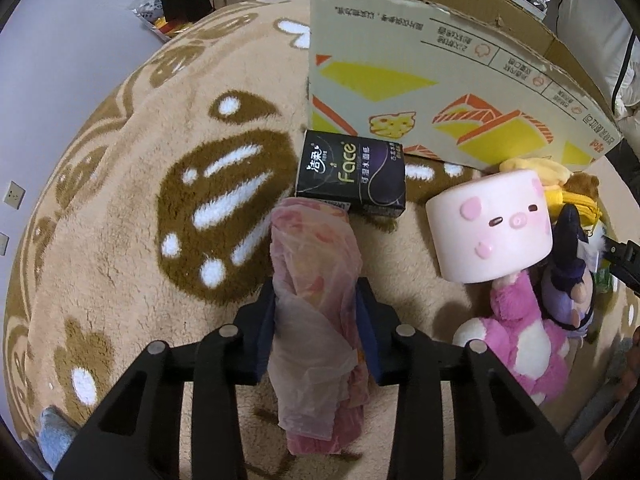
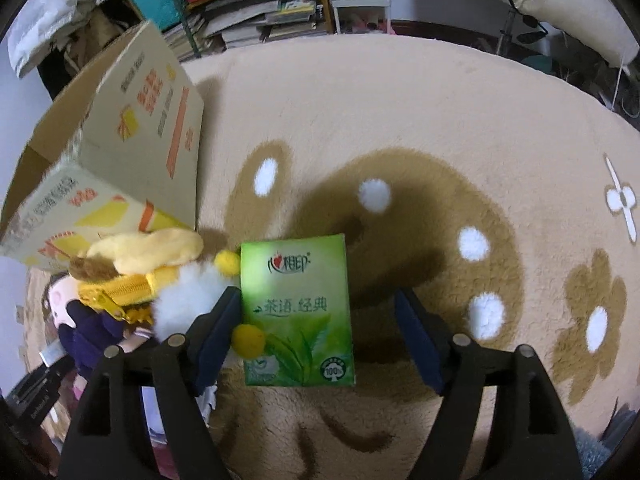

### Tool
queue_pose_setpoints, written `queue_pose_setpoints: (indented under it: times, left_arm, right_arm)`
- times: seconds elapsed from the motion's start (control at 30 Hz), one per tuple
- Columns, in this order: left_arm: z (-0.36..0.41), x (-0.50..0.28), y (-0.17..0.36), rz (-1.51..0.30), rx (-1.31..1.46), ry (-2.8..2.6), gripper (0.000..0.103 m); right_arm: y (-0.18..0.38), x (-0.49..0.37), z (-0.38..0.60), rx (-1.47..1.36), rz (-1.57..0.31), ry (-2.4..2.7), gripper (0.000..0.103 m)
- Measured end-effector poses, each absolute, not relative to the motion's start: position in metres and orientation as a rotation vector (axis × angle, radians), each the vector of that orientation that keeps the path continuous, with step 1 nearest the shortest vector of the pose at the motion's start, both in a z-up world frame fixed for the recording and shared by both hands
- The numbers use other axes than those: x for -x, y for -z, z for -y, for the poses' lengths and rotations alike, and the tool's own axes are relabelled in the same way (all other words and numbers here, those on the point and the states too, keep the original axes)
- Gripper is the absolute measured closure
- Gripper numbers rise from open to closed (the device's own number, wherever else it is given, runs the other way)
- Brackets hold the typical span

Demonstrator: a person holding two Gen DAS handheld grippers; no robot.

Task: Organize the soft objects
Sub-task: 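Close the left tool on the pink roll while the right tool grips the green pack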

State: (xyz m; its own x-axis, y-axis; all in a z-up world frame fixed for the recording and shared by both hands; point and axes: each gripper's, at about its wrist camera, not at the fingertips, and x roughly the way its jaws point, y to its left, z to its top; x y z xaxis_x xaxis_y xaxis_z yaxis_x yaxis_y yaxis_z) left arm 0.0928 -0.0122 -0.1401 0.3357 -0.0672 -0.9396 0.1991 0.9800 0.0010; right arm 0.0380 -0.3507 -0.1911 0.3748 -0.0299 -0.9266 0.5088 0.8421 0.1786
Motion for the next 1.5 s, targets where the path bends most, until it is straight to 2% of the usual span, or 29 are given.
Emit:
queue_pose_setpoints:
  times: [0.17,0.3,0.47,0.5,0.6,0.63,0.83,1.27,1.5]
  left_arm:
    - [0.009,-0.092,0.140,-1.225,-0.099,0.180,0.072]
    - [0.009,-0.093,0.139,-1.217,-0.090,0.185,0.081]
    - [0.012,-0.090,0.137,-1.206,-0.092,0.200,0.085]
    - [0.011,-0.090,0.136,-1.206,-0.088,0.200,0.086]
    - [0.010,-0.089,0.134,-1.200,-0.082,0.187,0.086]
    - [0.010,-0.088,0.133,-1.195,-0.084,0.183,0.086]
    - [0.008,-0.082,0.117,-1.131,-0.077,0.179,0.087]
    - [0.009,-0.054,0.053,-0.883,-0.076,0.146,0.087]
    - [0.017,-0.050,0.007,-0.716,-0.122,0.144,0.087]
  right_arm:
    - [0.194,-0.043,0.353,-0.503,-1.144,0.341,0.021]
    - [0.198,-0.043,0.359,-0.559,-1.121,0.320,0.021]
    - [0.199,-0.049,0.366,-0.590,-1.105,0.319,0.022]
    - [0.202,-0.051,0.367,-0.596,-1.112,0.318,0.023]
    - [0.207,-0.056,0.369,-0.630,-1.111,0.303,0.041]
    - [0.209,-0.059,0.370,-0.640,-1.114,0.294,0.044]
    - [0.208,-0.063,0.370,-0.641,-1.084,0.277,0.045]
    - [0.130,-0.044,0.349,-0.575,-0.746,0.119,0.045]
    - [0.082,-0.036,0.324,-0.492,-0.623,0.036,0.045]
